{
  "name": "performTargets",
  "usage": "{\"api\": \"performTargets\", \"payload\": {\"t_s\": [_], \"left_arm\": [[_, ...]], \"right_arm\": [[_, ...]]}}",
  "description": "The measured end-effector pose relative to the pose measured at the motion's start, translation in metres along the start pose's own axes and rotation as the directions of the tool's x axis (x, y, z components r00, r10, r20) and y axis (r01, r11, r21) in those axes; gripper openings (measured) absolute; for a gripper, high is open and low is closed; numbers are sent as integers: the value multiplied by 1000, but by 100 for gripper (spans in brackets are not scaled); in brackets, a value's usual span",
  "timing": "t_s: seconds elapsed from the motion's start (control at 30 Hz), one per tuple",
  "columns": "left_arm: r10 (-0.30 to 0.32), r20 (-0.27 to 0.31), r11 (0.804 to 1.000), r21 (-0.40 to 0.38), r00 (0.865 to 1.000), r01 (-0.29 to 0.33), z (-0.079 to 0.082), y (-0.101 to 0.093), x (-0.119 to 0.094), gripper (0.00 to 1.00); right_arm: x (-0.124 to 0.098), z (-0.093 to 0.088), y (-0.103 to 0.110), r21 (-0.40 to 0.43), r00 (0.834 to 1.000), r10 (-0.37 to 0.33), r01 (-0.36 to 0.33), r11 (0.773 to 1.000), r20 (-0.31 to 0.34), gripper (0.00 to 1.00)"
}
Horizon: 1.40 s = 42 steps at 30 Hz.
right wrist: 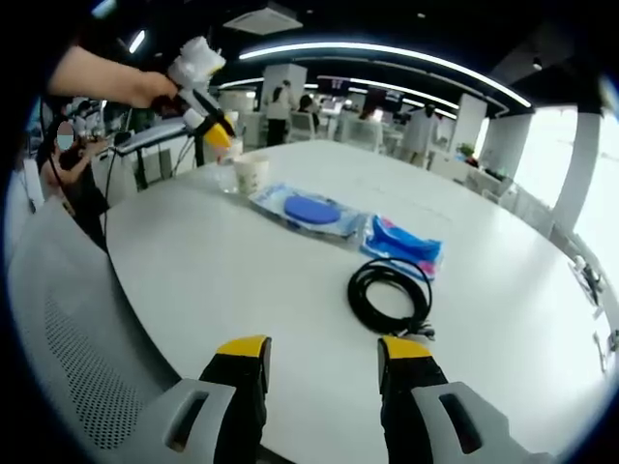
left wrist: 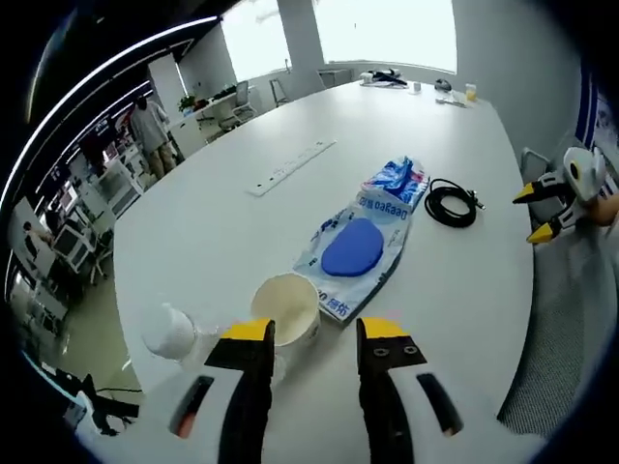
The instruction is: Arrange the tabletop items into an orderly group along one side of the table until the central work area is clear of visible clutter.
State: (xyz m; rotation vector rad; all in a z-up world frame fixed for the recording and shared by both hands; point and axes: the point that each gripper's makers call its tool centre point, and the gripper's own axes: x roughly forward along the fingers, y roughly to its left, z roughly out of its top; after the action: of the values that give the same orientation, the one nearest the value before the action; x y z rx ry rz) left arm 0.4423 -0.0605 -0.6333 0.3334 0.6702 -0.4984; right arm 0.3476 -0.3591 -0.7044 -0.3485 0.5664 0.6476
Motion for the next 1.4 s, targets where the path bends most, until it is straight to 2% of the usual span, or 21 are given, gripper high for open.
{"api": "performTargets", "payload": {"t_s": [0.07, 0.13, 0.2, 0.3, 0.37, 0.4, 0.5, 0.57, 0.7, 0.8, 0.87, 0.97, 1.0, 1.03, 1.1, 1.13, 1.17, 1.3, 1.4], "left_arm": [[31, 65, 998, -48, 997, -28, 0, -5, -7, 42], [71, 103, 993, -99, 992, -60, -5, -8, -15, 47], [120, 120, 988, -116, 985, -106, -13, -6, -23, 50], [197, 102, 975, -123, 975, -184, -29, 9, -32, 59], [252, 99, 959, -159, 963, -235, -33, 25, -38, 65], [305, 110, 938, -208, 946, -278, -32, 41, -45, 67], [377, 175, 901, -298, 910, -316, -19, 71, -57, 72], [387, 201, 887, -348, 900, -304, -11, 84, -58, 68], [383, 198, 868, -410, 902, -279, -1, 96, -45, 46], [394, 208, 859, -430, 895, -277, 8, 99, -38, 41], [394, 218, 859, -433, 893, -273, 14, 99, -33, 39], [380, 204, 874, -398, 902, -278, 17, 96, -26, 25], [411, 178, 870, -369, 894, -326, 15, 101, -28, 20], [417, 175, 868, -367, 892, -334, 15, 102, -28, 19], [418, 176, 854, -411, 891, -319, 15, 104, -27, 19], [428, 172, 836, -448, 887, -317, 14, 105, -28, 19], [437, 167, 832, -449, 884, -326, 13, 106, -28, 19], [484, 121, 787, -494, 867, -370, 8, 111, -33, 18], [502, 99, 772, -500, 859, -393, 7, 111, -33, 18]], "right_arm": [[0, 1, -1, 3, 1000, -3, 3, 1000, 4, 48], [0, 1, -2, 13, 1000, -7, 7, 1000, 7, 50], [0, 0, -2, 23, 1000, -6, 6, 1000, 3, 51], [0, -1, 0, 22, 1000, 2, -2, 1000, -4, 50], [0, -1, 1, 18, 1000, 8, -8, 1000, -6, 50], [1, -2, 2, 16, 1000, 11, -10, 1000, -9, 50], [1, -3, 2, 14, 1000, 15, -14, 1000, -17, 49], [1, -3, 2, 15, 1000, 16, -16, 1000, -19, 48], [1, -4, 3, 10, 1000, 19, -18, 1000, -21, 48], [1, -4, 2, 12, 1000, 16, -16, 1000, -23, 47], [1, -4, 2, 14, 1000, 13, -13, 1000, -24, 47], [1, -4, 1, 16, 1000, 9, -8, 1000, -21, 47], [1, -3, 1, 20, 1000, 10, -10, 1000, -18, 46], [1, -3, 1, 21, 1000, 11, -11, 1000, -16, 46], [1, -4, 1, 17, 1000, 11, -11, 1000, -18, 45], [1, -4, 1, 15, 1000, 11, -11, 1000, -19, 44], [1, -3, 1, 15, 1000, 11, -11, 1000, -17, 44], [1, -2, 1, 23, 1000, 13, -13, 1000, -8, 43], [1, -2, 0, 22, 1000, 9, -9, 1000, -4, 44]]}}
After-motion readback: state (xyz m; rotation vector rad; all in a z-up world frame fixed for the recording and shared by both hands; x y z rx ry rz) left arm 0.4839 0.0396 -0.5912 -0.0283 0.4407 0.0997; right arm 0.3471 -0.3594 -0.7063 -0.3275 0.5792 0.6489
